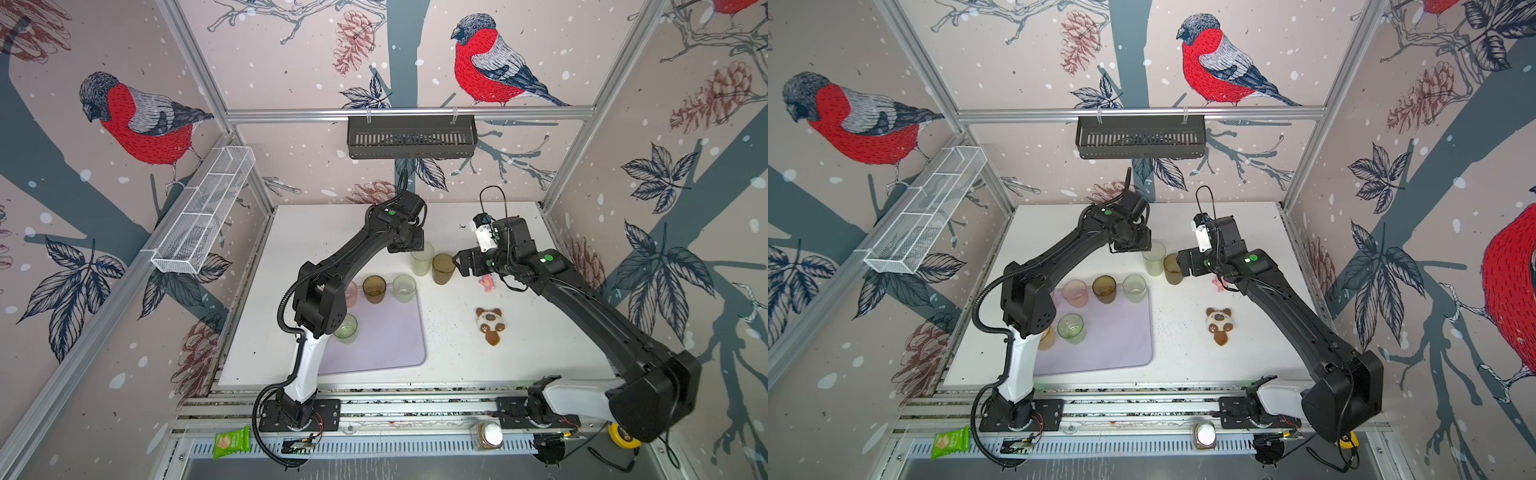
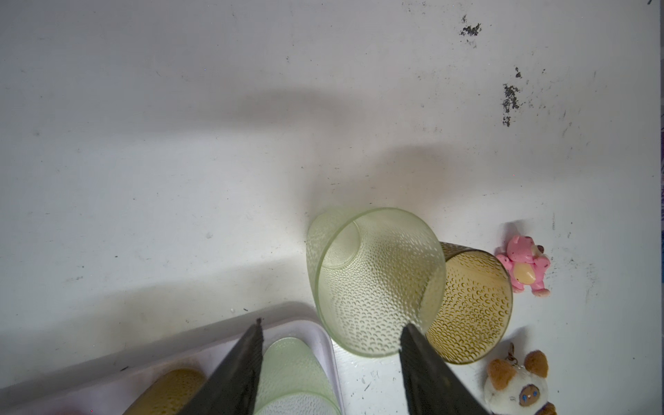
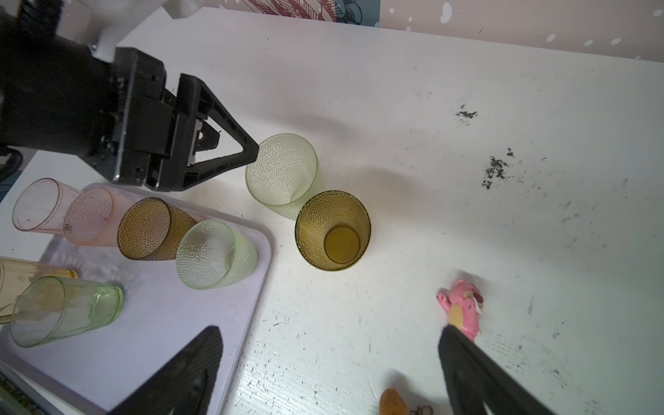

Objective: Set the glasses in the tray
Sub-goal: 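Lower the left gripper into the tall pale green glass rim and close it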

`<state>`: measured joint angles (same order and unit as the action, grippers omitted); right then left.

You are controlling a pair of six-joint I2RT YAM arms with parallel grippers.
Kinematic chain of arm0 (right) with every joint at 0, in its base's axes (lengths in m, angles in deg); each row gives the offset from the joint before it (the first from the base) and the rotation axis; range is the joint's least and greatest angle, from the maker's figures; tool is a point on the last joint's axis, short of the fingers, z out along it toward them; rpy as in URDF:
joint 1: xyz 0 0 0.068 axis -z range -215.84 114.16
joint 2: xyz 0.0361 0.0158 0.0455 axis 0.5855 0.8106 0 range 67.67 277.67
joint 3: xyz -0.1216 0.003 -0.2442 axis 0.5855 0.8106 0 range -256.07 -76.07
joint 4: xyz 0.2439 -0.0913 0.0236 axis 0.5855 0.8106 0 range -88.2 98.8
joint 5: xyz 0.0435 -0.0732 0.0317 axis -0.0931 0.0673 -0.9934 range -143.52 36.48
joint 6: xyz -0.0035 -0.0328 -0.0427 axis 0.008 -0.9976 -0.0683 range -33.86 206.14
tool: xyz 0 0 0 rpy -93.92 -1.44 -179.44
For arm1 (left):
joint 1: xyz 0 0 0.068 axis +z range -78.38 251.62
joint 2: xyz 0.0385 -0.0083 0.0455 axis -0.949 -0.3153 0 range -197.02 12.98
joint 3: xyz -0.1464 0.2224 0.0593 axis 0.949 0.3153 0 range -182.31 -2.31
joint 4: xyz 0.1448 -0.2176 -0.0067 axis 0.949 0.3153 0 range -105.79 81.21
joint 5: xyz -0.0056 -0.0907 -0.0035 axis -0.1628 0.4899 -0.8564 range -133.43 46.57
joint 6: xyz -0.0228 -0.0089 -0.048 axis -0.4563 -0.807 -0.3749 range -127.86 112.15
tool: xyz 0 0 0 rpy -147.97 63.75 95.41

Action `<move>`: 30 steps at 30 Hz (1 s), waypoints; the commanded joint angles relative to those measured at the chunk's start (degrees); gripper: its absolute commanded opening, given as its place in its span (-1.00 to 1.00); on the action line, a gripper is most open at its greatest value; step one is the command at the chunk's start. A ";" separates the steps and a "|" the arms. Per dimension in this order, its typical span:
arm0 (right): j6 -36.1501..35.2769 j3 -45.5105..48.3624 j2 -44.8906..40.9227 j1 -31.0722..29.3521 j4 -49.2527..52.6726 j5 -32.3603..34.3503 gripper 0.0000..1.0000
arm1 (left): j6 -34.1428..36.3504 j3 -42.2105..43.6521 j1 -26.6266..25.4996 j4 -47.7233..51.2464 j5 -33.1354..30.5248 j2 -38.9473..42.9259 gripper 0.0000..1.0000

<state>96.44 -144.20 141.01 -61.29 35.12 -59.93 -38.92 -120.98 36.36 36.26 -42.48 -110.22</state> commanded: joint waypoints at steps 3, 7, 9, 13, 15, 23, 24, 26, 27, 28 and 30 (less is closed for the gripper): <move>-1.25 0.81 -1.30 0.49 -1.33 -0.53 0.94 | 0.47 -1.60 -0.07 1.56 -1.39 -2.12 0.17; -1.27 1.16 -1.28 0.76 -1.52 -0.48 0.97 | 0.35 -2.46 -0.06 1.44 -1.48 -3.37 0.11; -1.25 1.17 -1.27 0.93 -1.58 -0.44 0.98 | 0.44 -3.17 -0.07 1.72 -1.59 -4.17 0.07; -1.42 1.30 -2.76 1.15 -1.66 -0.29 1.00 | 0.44 -3.93 -0.06 2.00 -1.93 -5.15 -0.04; -1.43 1.17 -2.85 1.19 -1.76 -0.24 0.99 | 0.42 -4.11 -0.06 2.00 -2.17 -5.51 -0.08; -1.76 1.34 -3.31 1.62 -2.38 -0.28 0.99 | 0.35 -4.42 0.03 2.00 -2.53 -6.78 -0.23; -1.78 1.42 -3.46 1.61 -2.46 -0.33 0.99 | 0.31 -4.42 0.01 2.04 -2.62 -6.79 -0.24; -1.78 1.51 -3.46 1.73 -2.41 -0.35 0.99 | 0.29 -4.40 0.00 1.99 -2.57 -7.04 -0.27; -1.82 1.52 -3.48 1.72 -2.47 -0.40 0.99 | 0.30 -4.44 -0.02 2.00 -2.61 -7.06 -0.29; -1.84 1.56 -3.52 1.73 -2.43 -0.43 0.99 | 0.25 -4.46 0.00 2.00 -2.66 -7.16 -0.31; -1.74 1.60 -3.48 1.78 -2.56 -0.43 0.99 | 0.27 -4.46 -0.04 2.00 -2.62 -7.24 -0.35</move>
<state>95.11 -142.65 137.82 -59.52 34.29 -60.13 -38.97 -125.02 36.31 37.35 -44.62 -117.21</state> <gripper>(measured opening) 0.996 0.329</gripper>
